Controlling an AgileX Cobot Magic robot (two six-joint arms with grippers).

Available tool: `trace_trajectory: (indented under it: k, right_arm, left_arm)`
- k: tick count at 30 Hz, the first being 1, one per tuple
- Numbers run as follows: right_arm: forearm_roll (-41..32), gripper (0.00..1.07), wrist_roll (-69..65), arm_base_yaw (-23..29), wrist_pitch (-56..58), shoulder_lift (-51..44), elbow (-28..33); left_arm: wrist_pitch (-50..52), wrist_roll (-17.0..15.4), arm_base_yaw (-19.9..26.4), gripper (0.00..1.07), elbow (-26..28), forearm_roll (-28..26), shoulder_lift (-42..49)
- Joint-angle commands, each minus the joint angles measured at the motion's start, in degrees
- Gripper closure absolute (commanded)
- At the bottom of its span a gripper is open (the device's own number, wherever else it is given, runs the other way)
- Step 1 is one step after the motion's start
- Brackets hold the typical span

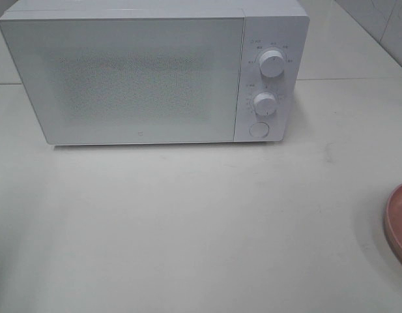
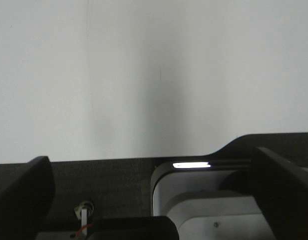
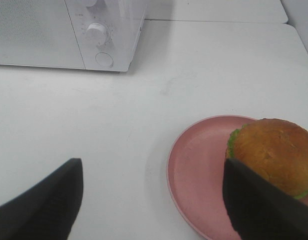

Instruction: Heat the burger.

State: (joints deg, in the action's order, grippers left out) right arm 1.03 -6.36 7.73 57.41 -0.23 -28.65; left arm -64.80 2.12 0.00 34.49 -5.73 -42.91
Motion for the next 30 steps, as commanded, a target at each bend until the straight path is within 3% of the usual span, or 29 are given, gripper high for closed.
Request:
trace_trajectory:
  k: [1, 6, 14, 26, 30]
  right_arm:
    - [0.11, 0.32, 0.29, -0.40, -0.17, -1.66, 0.11]
    - [0.11, 0.32, 0.29, -0.40, -0.17, -1.66, 0.11]
    - [0.11, 0.32, 0.29, -0.40, -0.17, -1.66, 0.11]
    - [0.11, 0.32, 0.29, -0.40, -0.17, -1.66, 0.11]
    - [0.11, 0.32, 0.29, -0.40, -0.17, -1.60, 0.11]
  left_arm:
    - [2.81, -0.06, 0.11, 0.09, -2.35, 0.00, 4.76]
    - [3.67, 0.11, 0.11, 0.09, -4.53, 0.23, 17.99]
    - [3.38, -0.57, 0.11, 0.09, -4.87, 2.29, 31.97]
    - [3.38, -0.52, 0.11, 0.09, -4.87, 2.35, 44.75]
    - [3.38, -0.57, -0.06, 0.09, -4.87, 2.29, 44.63]
